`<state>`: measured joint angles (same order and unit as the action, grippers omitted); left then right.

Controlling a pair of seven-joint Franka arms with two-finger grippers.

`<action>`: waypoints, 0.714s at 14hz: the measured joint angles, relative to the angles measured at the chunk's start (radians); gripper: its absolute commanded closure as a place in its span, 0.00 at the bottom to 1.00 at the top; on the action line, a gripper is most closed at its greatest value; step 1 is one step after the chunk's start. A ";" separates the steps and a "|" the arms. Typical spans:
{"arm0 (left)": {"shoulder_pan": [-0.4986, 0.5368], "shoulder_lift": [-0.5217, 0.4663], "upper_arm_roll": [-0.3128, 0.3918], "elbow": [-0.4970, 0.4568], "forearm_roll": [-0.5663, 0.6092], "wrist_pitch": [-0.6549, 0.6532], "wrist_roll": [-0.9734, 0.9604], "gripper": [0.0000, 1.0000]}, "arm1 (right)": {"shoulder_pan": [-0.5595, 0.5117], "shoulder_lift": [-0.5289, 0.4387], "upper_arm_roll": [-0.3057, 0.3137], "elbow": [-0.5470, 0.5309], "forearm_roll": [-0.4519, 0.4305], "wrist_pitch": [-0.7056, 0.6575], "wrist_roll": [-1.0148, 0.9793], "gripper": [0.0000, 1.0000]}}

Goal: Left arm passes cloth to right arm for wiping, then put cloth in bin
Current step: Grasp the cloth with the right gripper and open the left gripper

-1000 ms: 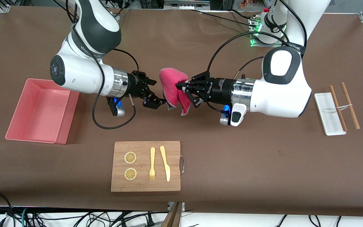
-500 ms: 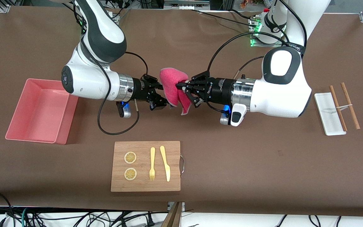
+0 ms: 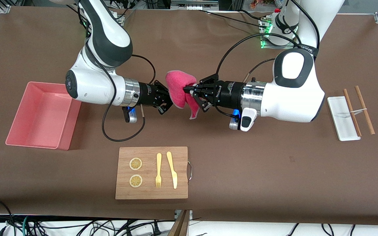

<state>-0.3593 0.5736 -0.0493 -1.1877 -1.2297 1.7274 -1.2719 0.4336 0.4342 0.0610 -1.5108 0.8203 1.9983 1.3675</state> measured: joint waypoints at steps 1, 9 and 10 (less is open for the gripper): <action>0.000 0.000 0.000 0.000 0.000 0.000 0.000 1.00 | 0.000 0.000 0.000 0.000 0.000 0.000 0.002 1.00; 0.003 0.000 0.002 0.000 0.000 0.000 -0.001 0.00 | 0.000 0.004 0.000 0.000 0.000 0.001 0.004 1.00; 0.007 0.000 0.002 0.000 0.000 0.000 -0.001 0.00 | 0.000 0.005 0.000 0.000 0.000 0.001 0.004 1.00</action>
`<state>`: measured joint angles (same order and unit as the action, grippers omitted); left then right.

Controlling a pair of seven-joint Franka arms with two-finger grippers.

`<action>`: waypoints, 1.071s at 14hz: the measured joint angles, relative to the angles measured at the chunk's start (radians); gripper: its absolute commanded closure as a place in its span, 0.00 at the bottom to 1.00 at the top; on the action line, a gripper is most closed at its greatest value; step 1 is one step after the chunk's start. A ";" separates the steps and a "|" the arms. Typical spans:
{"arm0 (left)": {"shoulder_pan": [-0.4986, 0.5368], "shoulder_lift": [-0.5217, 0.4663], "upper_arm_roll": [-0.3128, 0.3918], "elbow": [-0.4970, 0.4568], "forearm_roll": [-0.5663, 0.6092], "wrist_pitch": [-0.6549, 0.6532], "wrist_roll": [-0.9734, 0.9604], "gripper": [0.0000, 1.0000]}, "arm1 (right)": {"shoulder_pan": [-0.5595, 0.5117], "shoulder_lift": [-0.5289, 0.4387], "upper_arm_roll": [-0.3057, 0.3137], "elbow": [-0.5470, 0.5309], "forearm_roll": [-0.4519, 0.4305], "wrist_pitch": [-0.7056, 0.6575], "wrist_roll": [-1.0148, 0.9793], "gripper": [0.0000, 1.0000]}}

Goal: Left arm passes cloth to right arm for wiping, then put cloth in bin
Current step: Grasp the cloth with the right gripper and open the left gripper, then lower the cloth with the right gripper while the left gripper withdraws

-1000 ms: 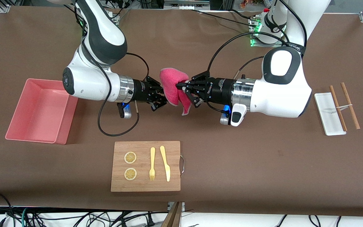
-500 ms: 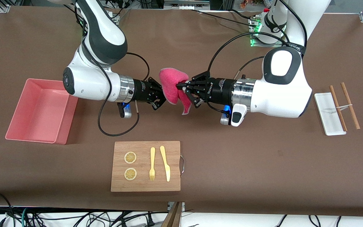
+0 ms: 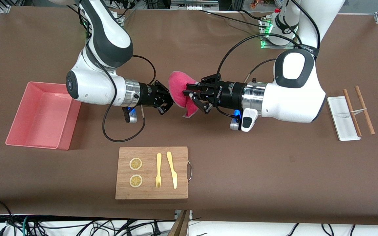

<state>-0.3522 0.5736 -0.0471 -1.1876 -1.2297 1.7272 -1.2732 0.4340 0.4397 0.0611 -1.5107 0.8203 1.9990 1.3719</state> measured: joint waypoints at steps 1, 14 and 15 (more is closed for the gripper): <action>0.005 0.000 0.000 0.000 0.000 -0.001 0.000 0.00 | 0.000 0.001 0.000 0.000 0.000 0.000 0.000 1.00; 0.011 0.000 0.000 0.001 0.000 -0.001 0.000 0.00 | 0.040 0.100 0.003 -0.007 -0.217 -0.035 -0.118 1.00; 0.011 0.000 0.000 0.001 0.008 -0.002 0.000 0.00 | 0.040 0.109 0.003 -0.007 -0.241 -0.049 -0.141 1.00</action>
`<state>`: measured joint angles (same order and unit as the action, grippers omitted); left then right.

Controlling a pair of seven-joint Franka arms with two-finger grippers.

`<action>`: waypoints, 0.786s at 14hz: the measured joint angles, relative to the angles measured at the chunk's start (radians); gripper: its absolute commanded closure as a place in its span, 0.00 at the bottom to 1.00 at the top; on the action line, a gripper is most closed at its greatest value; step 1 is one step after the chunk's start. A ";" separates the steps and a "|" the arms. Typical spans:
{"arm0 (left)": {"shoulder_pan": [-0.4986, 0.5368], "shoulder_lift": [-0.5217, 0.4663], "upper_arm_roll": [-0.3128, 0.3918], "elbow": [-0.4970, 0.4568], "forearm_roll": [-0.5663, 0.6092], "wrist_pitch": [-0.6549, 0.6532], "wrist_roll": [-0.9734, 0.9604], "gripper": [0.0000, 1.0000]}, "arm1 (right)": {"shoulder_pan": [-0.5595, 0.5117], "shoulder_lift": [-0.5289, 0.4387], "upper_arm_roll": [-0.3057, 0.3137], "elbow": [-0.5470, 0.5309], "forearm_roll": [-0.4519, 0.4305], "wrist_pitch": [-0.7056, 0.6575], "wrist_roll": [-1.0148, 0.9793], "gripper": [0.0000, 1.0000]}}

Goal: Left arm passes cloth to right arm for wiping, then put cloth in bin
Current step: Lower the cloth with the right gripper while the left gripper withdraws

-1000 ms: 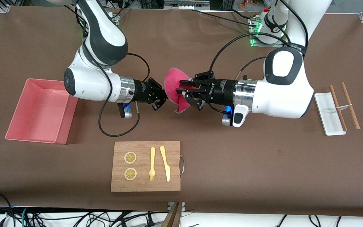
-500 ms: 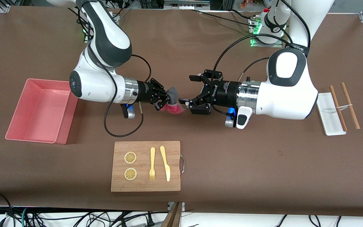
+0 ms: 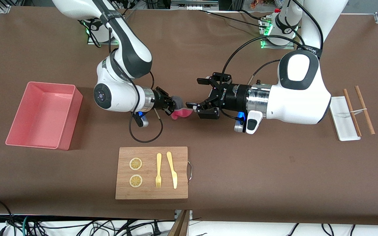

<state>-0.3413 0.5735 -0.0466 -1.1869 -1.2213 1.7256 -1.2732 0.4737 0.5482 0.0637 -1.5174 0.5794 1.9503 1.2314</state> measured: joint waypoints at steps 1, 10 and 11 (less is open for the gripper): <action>0.000 -0.002 0.000 0.001 0.030 -0.006 0.001 0.00 | 0.000 0.006 0.000 0.000 -0.019 -0.011 -0.017 1.00; 0.133 -0.176 0.007 -0.050 0.634 -0.357 0.093 0.00 | 0.006 0.069 0.000 -0.002 -0.151 -0.031 -0.056 1.00; 0.165 -0.199 0.007 -0.058 0.690 -0.416 0.193 0.00 | 0.007 0.076 0.000 -0.003 -0.189 -0.031 -0.065 1.00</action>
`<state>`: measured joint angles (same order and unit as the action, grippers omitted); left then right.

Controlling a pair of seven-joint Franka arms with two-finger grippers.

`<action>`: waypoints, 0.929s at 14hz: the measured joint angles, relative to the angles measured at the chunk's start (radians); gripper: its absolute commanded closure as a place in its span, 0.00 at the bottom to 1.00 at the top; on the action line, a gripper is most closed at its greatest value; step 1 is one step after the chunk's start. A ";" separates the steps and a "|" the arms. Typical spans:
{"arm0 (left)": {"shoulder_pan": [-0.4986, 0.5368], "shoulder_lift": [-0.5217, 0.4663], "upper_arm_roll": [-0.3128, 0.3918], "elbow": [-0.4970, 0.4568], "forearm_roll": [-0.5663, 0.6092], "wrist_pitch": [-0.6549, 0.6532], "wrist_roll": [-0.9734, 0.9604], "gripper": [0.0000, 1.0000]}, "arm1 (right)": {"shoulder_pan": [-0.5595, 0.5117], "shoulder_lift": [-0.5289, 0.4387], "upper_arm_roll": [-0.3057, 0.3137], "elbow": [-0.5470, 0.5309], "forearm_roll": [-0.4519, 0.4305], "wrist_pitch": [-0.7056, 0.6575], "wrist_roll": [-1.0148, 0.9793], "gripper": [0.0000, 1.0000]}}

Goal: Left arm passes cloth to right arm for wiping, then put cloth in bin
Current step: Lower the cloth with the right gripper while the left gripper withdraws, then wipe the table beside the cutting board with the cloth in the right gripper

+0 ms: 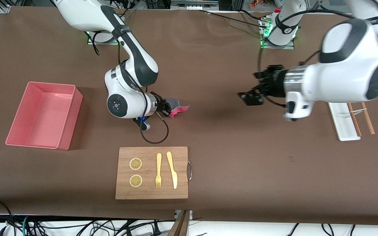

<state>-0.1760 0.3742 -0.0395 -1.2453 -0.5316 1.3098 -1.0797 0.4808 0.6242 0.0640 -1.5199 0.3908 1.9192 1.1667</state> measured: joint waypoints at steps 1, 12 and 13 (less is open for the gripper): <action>0.021 -0.031 0.000 -0.015 0.059 -0.046 0.098 0.00 | 0.000 0.008 -0.001 0.000 -0.032 0.000 -0.013 1.00; 0.089 -0.451 -0.001 -0.512 0.513 0.226 0.912 0.00 | -0.054 0.040 -0.207 -0.001 -0.119 -0.134 -0.519 1.00; 0.093 -0.457 -0.001 -0.535 0.535 0.274 0.940 0.00 | -0.060 0.040 -0.237 -0.002 -0.125 -0.152 -0.584 1.00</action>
<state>-0.0825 -0.0824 -0.0407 -1.7805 0.0030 1.5834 -0.1399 0.4208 0.6645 -0.1727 -1.5214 0.2654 1.7676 0.5830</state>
